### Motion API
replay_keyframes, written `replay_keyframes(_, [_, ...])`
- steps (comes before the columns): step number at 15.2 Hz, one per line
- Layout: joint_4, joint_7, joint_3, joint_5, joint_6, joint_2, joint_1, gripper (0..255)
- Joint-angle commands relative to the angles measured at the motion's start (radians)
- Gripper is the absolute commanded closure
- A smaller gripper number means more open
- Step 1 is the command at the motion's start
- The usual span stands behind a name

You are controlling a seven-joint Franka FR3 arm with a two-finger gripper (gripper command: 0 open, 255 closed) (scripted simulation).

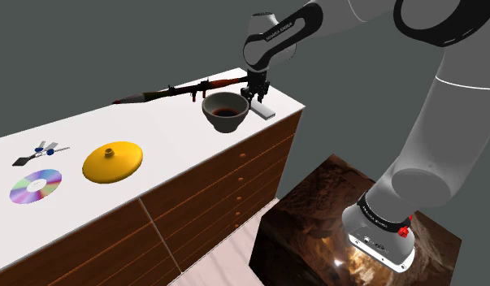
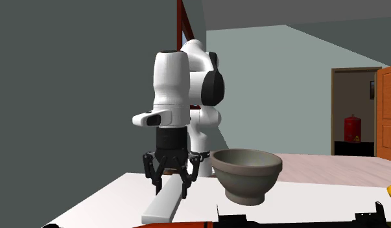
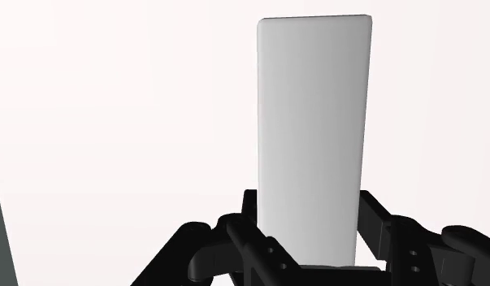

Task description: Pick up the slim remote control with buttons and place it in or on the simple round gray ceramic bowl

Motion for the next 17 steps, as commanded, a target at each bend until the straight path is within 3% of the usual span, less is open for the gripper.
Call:
replay_keyframes(1, [0.000, 0.000, 0.000, 0.000, 0.000, 0.000, 0.000, 255])
replay_keyframes(9, [0.000, 0.000, 0.000, 0.000, 0.000, 0.000, 0.000, 255])
replay_keyframes(17, [0.042, 0.001, -0.001, -0.002, -0.095, -0.054, 0.001, 255])
